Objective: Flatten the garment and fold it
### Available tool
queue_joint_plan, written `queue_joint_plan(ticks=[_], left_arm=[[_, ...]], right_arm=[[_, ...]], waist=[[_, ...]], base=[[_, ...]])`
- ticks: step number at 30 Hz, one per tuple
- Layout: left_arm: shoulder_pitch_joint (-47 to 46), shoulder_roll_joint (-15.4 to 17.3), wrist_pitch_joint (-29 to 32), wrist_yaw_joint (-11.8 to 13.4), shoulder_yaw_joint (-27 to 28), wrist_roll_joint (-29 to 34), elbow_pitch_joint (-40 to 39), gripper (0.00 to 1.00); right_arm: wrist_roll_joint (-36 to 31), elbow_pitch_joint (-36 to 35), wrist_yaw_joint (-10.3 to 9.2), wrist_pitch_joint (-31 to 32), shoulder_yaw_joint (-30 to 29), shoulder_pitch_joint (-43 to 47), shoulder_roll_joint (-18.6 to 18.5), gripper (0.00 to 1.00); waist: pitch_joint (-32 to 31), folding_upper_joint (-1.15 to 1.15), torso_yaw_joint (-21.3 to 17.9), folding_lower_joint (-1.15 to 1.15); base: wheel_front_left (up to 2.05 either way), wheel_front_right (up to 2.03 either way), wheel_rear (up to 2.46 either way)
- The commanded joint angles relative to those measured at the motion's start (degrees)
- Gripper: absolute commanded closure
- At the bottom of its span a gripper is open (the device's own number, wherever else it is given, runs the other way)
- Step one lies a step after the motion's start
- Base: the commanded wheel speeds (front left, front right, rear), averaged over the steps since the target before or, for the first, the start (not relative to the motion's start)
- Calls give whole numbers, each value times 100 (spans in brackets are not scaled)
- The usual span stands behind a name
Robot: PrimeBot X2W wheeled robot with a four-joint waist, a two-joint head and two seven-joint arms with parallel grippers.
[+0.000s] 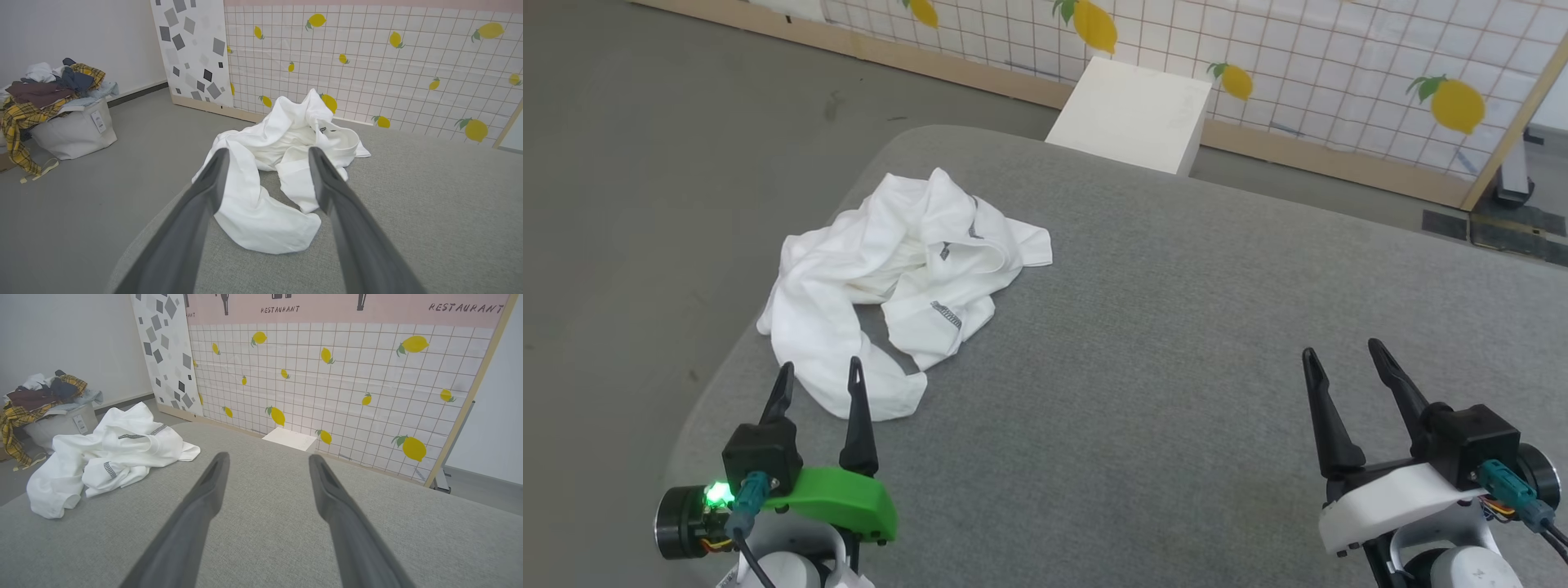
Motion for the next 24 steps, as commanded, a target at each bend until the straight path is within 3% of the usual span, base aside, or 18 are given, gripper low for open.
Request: queue_joint_plan(ticks=[1,24], left_arm=[[-113,39,-80,47,-16,-80,26,0],[-238,74,-349,210,-81,-296,196,0]], right_arm=[[50,16,-7,-57,-9,-94,11,0],[152,54,-9,-220,-70,-188,15,0]], waist=[[18,0,61,0],[132,0,590,0]], base=[[0,0,0],[0,0,0]])
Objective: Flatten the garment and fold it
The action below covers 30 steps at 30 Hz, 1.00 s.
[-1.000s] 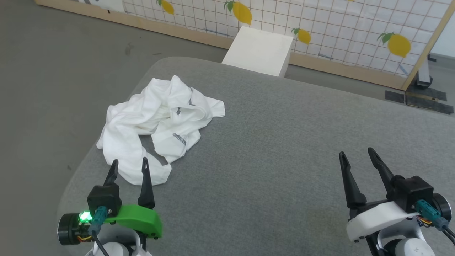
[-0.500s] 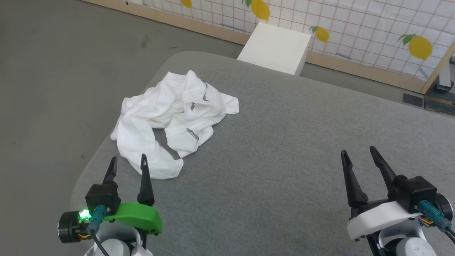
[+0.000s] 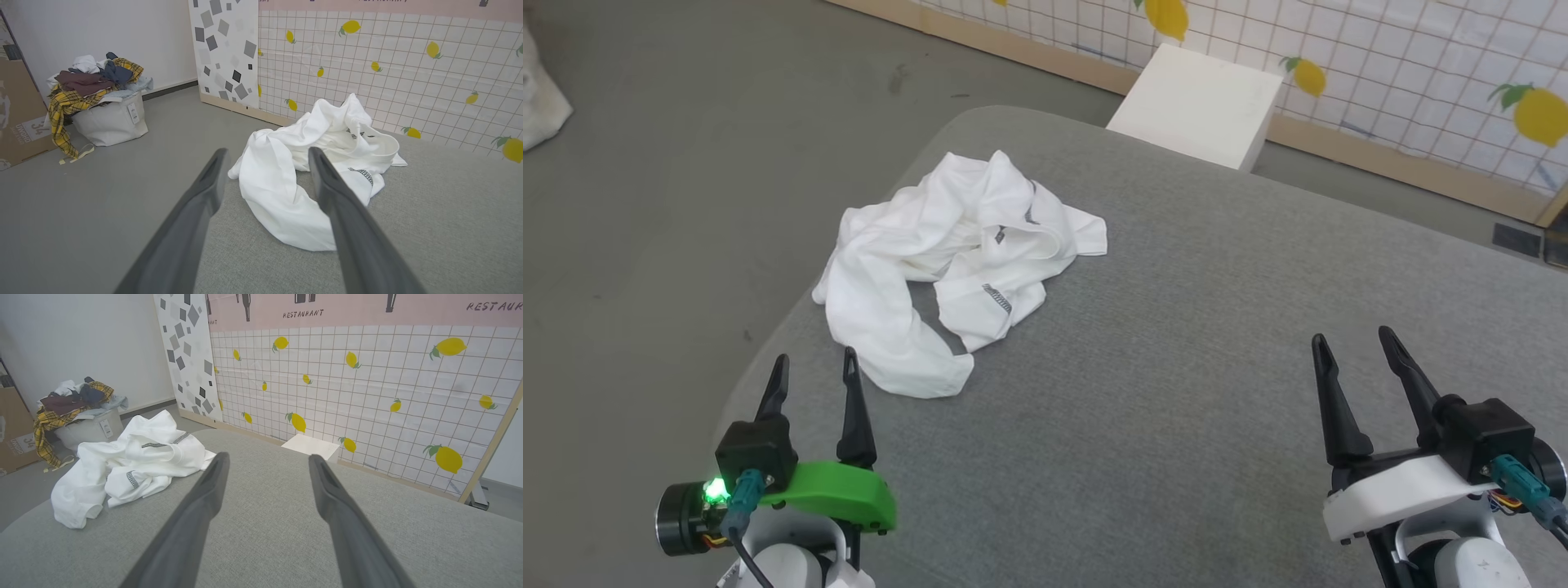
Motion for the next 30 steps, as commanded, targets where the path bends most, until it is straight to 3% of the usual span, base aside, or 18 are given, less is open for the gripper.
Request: queue_joint_plan(ticks=[1,17,22,30], left_arm=[[-102,44,-68,67,-20,-52,38,0],[-192,46,-222,128,-53,-186,122,0],[-736,19,-100,-193,-125,-463,308,0],[-2714,164,948,-883,-21,-1212,1281,0]], right_arm=[[56,16,-9,-58,-13,-79,13,0],[96,-69,-10,-78,-17,-117,15,0],[11,-188,-10,-1,-31,-200,15,0],[-249,-451,-10,205,151,-615,15,0]], waist=[[-1,0,66,0],[133,0,355,0],[382,0,344,0],[1294,0,-77,0]], base=[[0,0,0],[0,0,0],[0,0,0],[0,0,0]])
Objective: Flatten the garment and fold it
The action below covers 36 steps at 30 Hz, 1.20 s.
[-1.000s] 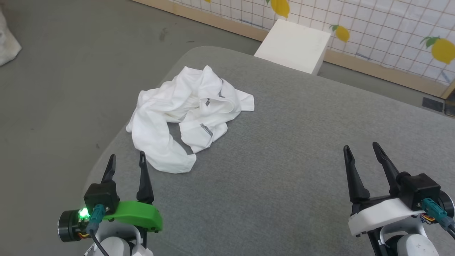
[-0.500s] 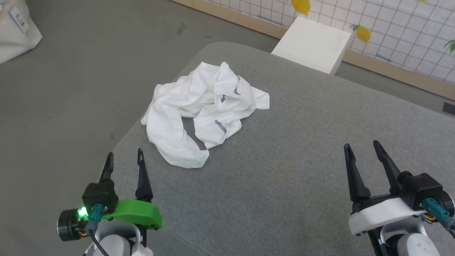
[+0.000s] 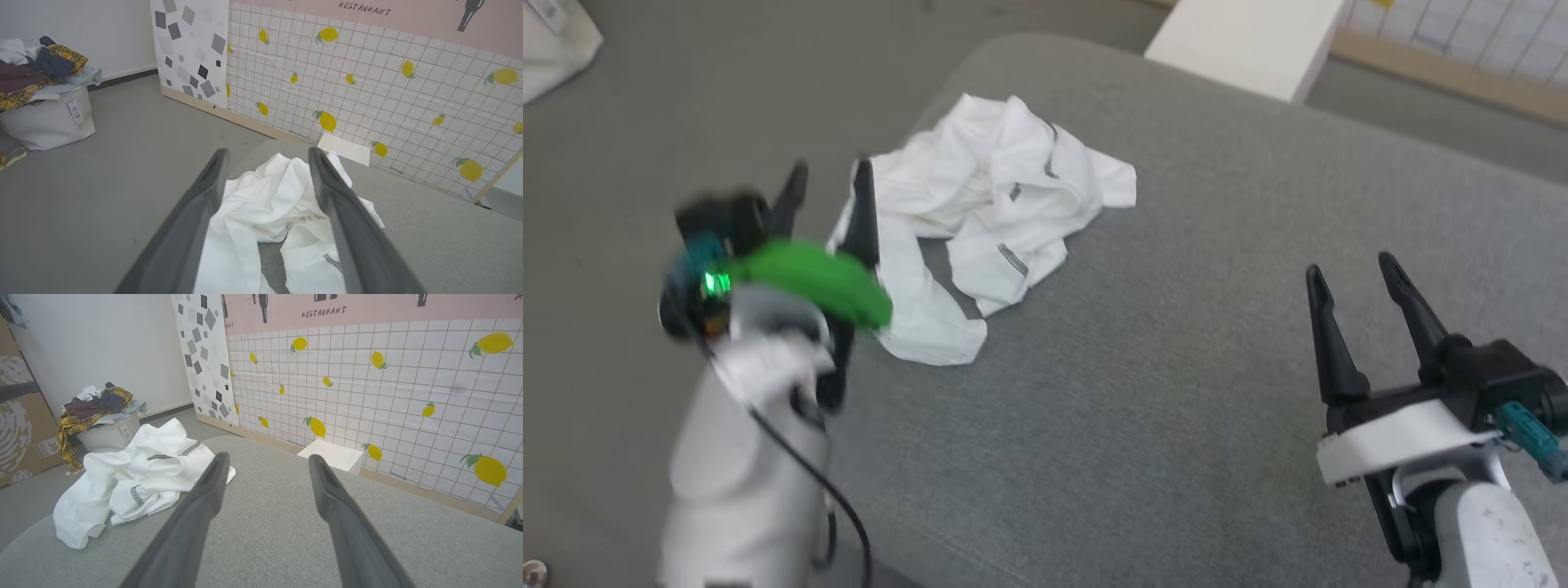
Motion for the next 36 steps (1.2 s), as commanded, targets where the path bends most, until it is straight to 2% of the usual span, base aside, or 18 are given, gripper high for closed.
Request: queue_joint_plan(ticks=[1,8,12,15,23,30,35,36], left_arm=[[-337,50,157,-86,54,-159,158,0],[-1871,361,1182,-321,369,-845,1158,0],[-2326,721,1883,-407,428,-1072,1597,0],[-2514,853,2353,-420,523,-1294,1828,0],[-2379,986,3384,-71,723,-1664,2496,0],[-1987,939,3618,269,810,-1765,2845,0],[-1845,905,3661,279,755,-1767,2961,0],[-1838,907,3581,249,746,-1753,2945,70]], right_arm=[[-60,-49,-10,27,44,-123,1,0],[-197,-239,-10,91,201,-478,1,0],[-225,-320,-10,57,245,-649,1,0],[-230,-357,-10,39,223,-730,1,0],[-225,-418,-10,-1,203,-885,1,0],[-196,-443,-10,-41,171,-891,1,0],[-213,-461,-10,-17,138,-893,1,0],[-219,-463,-10,-11,125,-893,1,0]], waist=[[615,0,-380,0],[1500,0,-883,0],[1870,0,-1205,0],[2098,0,-1354,0],[2457,0,-1578,0],[2566,0,-1644,0],[2564,0,-1637,0],[2550,0,-1630,0]], base=[[0,0,0],[0,0,0],[0,0,0],[0,0,0],[0,0,0],[0,0,0],[0,0,0],[0,0,0]])
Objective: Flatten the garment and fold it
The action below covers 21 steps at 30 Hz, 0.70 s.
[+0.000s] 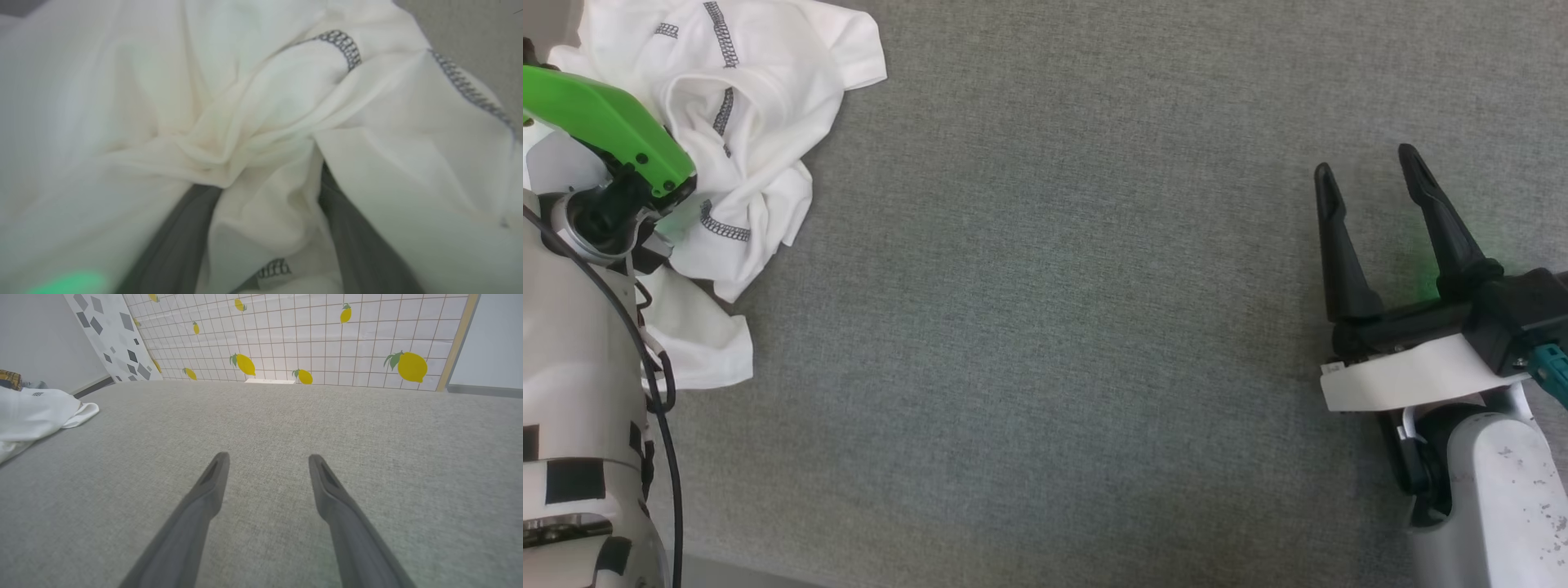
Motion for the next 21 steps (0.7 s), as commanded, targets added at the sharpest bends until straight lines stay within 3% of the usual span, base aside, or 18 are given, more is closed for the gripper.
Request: queue_joint_plan(ticks=[1,4,6,12,16,21], left_arm=[[524,-262,-48,30,-173,56,372,100],[491,-138,-804,-63,-199,253,219,100],[404,39,-2028,-29,-188,574,29,100],[171,308,-3950,-45,-335,1182,-292,100],[-50,455,-4452,-102,-538,1543,-592,100],[-259,551,-4572,-188,-837,1934,-1205,100]], right_arm=[[-18,-18,-10,-7,-33,-67,-5,0],[-9,1,-10,-5,-56,-47,-5,0],[23,63,-10,-36,-64,-11,-5,0],[173,266,-10,-157,-129,154,-5,0],[350,443,-10,-268,-170,308,-5,0],[599,659,-10,-422,-196,527,-5,0]], waist=[[-46,-1,18,1],[-167,-1,48,1],[-412,-1,85,1],[-1141,-1,171,1],[-1715,-1,170,1],[-2357,-1,-26,1]], base=[[0,0,0],[0,0,0],[0,0,0],[0,0,0],[0,0,0],[0,0,0]])
